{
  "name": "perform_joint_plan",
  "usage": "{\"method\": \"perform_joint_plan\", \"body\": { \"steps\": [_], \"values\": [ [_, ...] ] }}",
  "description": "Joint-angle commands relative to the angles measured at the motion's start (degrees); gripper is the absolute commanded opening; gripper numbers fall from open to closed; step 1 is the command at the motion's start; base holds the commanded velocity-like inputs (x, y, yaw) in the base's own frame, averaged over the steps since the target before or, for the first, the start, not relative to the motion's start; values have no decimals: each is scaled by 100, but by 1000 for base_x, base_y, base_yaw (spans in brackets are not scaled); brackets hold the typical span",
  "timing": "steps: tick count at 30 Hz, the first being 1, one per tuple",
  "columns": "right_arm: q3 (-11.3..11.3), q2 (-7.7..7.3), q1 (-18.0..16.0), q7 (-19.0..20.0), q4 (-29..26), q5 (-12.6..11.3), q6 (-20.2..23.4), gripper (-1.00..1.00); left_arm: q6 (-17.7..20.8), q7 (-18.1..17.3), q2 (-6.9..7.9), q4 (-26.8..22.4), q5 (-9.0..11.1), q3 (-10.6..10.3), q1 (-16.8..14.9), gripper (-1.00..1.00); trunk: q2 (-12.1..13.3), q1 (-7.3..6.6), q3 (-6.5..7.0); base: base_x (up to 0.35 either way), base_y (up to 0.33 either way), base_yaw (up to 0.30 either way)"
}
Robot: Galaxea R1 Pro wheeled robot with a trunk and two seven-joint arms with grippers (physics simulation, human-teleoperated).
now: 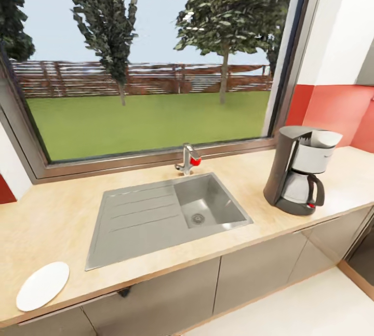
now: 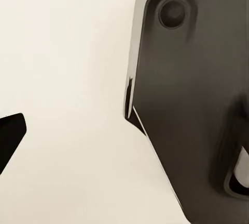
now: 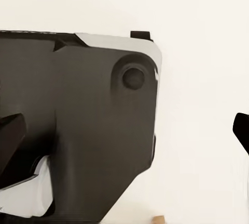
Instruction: Set up a coffee station on the kitchen countertop: keep the coffee maker on the countertop, move the bottle of coffee from the kitchen shelf to the counter next to the coffee maker, place a paper coffee filter on top of the coffee maker, put the saucer next to the coffee maker with the coffee cup on the saucer, and place the electric kettle next to the coffee maker.
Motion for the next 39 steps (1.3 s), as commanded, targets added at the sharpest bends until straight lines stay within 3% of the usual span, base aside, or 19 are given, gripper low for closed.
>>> {"method": "perform_joint_plan", "body": {
  "steps": [1,8,12,18,20,30,33,35,36,38,39],
  "values": [
    [-48,8,23,30,-14,53,32,100,-27,-10,6,-3,16,35,0,100,-12,3,-13,-164,103,277],
    [-60,87,55,17,-15,41,32,100,-23,-19,34,-8,34,47,0,100,-12,3,-27,-250,176,261],
    [-58,312,58,-10,-21,67,15,100,-21,-20,40,-15,43,38,0,100,-12,3,-30,-274,226,74],
    [-57,343,57,-13,-65,66,-50,100,-20,-20,57,-17,106,37,0,100,-12,3,-30,-242,249,8],
    [-61,338,57,-15,-113,68,-368,100,-29,-20,51,-17,182,33,0,100,-12,3,-30,-158,299,0],
    [-75,357,58,-19,-177,50,-600,100,-17,-20,73,-11,193,45,0,100,-12,3,-30,-117,316,0],
    [-71,362,58,-20,-186,-257,-720,100,-13,-20,81,-12,193,46,0,100,-12,3,-30,-67,327,0],
    [94,350,57,-21,-196,-863,-776,100,-12,-20,84,-11,198,46,0,100,-12,3,-30,-26,333,0],
    [169,346,59,-21,-200,-1040,-784,100,-12,-20,84,-11,199,46,0,100,-12,3,-30,-16,335,0],
    [510,336,60,-22,-220,-1733,-806,100,-12,-20,80,-10,201,46,0,100,-12,3,-30,-9,336,0],
    [585,334,61,-22,-223,-1858,-809,100,-12,-20,79,-12,201,46,0,100,-12,3,-30,-5,336,0]
  ]
}}
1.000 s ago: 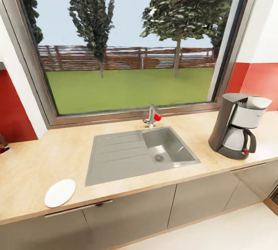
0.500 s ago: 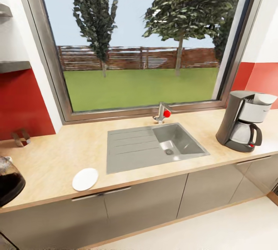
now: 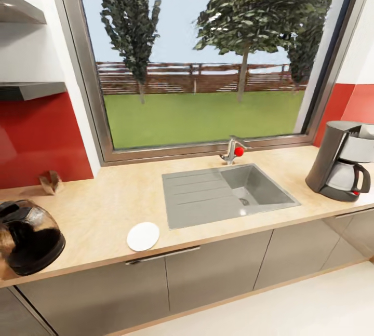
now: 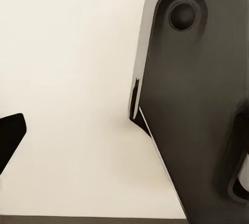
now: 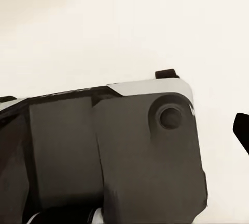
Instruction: Set up a coffee station on the kitchen countertop: keep the coffee maker on the countertop, move the bottle of coffee from the kitchen shelf to the counter next to the coffee maker, place a paper coffee filter on top of the coffee maker, put the saucer next to the coffee maker with the coffee cup on the saucer, and place the electric kettle next to the coffee maker.
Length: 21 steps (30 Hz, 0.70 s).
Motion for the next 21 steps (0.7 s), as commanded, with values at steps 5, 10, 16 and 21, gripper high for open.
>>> {"method": "perform_joint_plan", "body": {
  "steps": [5,10,16,21],
  "values": [
    [331,-3,-2,13,6,-454,-24,100,0,-10,35,-2,35,30,1,100,-12,3,-11,-1,337,0],
    [326,9,-2,18,-1,-478,-22,100,-2,-10,42,-2,38,28,1,100,-12,3,-11,0,337,0],
    [335,62,-2,31,46,-479,-21,100,-15,-10,44,-2,37,34,1,100,-12,3,-18,0,337,55],
    [339,66,-2,23,42,-473,-31,100,-15,-10,55,-2,34,30,1,100,-12,3,-20,0,337,243]
  ]
}}
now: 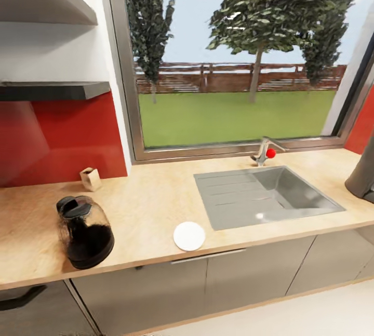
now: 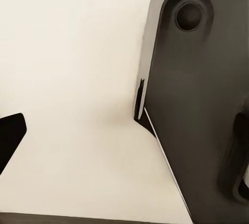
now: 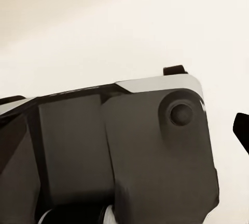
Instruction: Set up a coffee station on the kitchen countertop: keep the coffee maker on the countertop, move the bottle of coffee from the kitchen shelf to the counter next to the coffee maker, place a paper coffee filter on top of the coffee maker, put the saucer next to the coffee maker with the coffee cup on the saucer, and place the electric kettle next to the coffee maker.
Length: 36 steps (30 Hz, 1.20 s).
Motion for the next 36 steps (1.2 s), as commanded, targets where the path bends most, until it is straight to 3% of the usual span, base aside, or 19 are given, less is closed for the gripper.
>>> {"method": "perform_joint_plan", "body": {
  "steps": [1,28,36],
  "values": [
    [-50,1,-4,10,0,61,-17,100,-5,-10,-1,-5,29,29,1,100,-12,4,-9,0,337,272],
    [-41,-77,-4,0,-31,93,-10,100,-25,-3,-21,-13,30,29,-8,100,-12,4,7,-4,337,280],
    [-41,-106,-5,3,-36,95,-9,100,-28,32,-28,-14,25,21,-15,100,-12,4,7,-130,315,44]
  ]
}}
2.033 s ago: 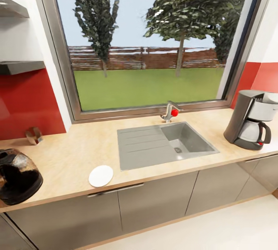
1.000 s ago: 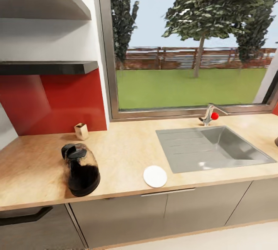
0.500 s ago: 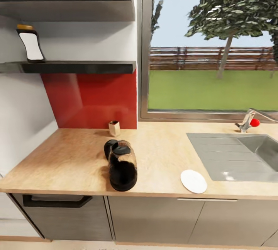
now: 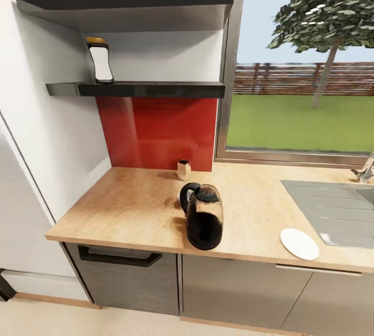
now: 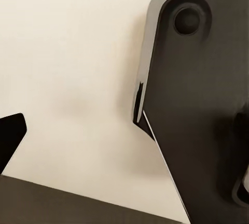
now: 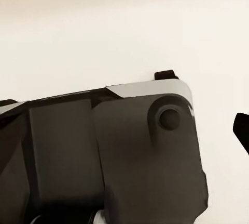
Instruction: Set up a coffee station on the kitchen countertop: keep the coffee maker on the countertop, move the bottle of coffee from the kitchen shelf to the counter next to the coffee maker, place a paper coffee filter on top of the coffee maker, put the saucer next to the coffee maker with the coffee cup on the saucer, and place the electric kettle next to the coffee maker.
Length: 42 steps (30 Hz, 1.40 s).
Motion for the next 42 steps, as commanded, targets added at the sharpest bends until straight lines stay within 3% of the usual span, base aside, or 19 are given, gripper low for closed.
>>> {"method": "perform_joint_plan", "body": {
  "steps": [1,10,29,41,42],
  "values": [
    [-50,-2,-4,14,1,58,-14,100,-8,-5,-2,-6,23,33,1,100,-12,2,-12,-164,298,-143],
    [-46,-14,1,22,1,57,-11,100,-7,12,15,-6,23,31,-6,100,-12,2,-12,-178,290,-183],
    [-36,-18,1,59,-10,65,-20,100,-6,12,21,-6,23,33,-21,100,-12,2,-12,-191,278,-5],
    [-55,-53,1,34,-17,54,-7,100,-26,6,33,-17,-12,13,-36,100,-12,2,-12,-20,166,0],
    [-44,-50,1,13,-17,56,-20,100,-20,-12,34,-384,-116,-39,-164,100,-12,2,-12,0,0,0]
  ]
}}
